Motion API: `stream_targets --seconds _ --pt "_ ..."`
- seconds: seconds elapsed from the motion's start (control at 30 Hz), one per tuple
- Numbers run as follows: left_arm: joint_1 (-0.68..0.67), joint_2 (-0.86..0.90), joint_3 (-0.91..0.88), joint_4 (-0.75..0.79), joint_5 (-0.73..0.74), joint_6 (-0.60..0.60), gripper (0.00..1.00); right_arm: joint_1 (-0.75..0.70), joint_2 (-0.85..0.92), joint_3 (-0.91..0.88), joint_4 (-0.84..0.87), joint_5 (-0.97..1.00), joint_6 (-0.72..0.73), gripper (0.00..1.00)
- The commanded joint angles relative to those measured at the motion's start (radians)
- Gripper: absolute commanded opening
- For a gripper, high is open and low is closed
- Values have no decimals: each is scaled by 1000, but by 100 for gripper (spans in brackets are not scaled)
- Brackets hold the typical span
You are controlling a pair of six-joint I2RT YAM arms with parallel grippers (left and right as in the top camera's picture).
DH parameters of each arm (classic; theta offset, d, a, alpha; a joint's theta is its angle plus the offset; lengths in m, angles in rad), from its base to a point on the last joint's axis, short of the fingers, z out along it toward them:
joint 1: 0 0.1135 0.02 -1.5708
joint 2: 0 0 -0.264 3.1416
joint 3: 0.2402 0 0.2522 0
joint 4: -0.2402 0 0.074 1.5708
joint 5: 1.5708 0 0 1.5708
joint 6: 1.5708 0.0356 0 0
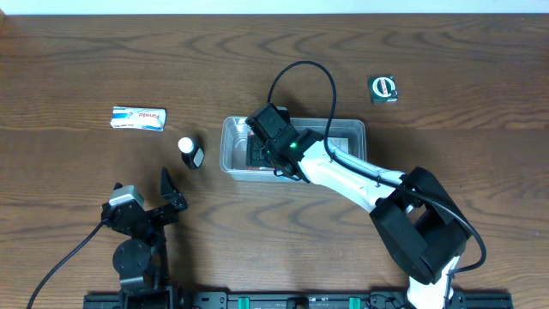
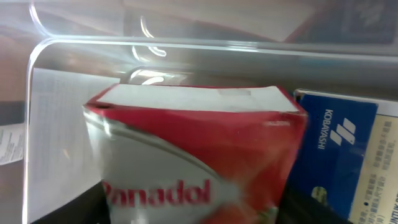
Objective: Pack container
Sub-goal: 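Lower the red box into the container beside the blue box, release, then move right gripper to the green Zam-Buk box and grasp it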
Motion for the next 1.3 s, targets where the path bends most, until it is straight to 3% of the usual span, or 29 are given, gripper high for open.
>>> stream_targets --seconds 0.0,0.37,0.87,1.03,1.07,1.2,1.27 --pt "5 -5 -21 -37 -11 20 98 -3 4 13 2 22 6 69" --pt "5 -5 -21 -37 -11 20 98 -2 4 13 10 21 -14 70" --pt "5 -5 -21 -37 -11 20 98 -4 -71 13 92 27 -277 74" --pt "5 -5 -21 -37 -11 20 98 -16 -139 13 51 98 -301 76" --pt "5 -5 -21 -37 -11 20 98 -22 -156 13 37 113 -302 77" --pt "5 -5 -21 -37 -11 20 98 -78 -252 13 -24 130 -341 99" --pt "5 -5 -21 -37 -11 20 98 -126 -301 13 -51 130 -349 99"
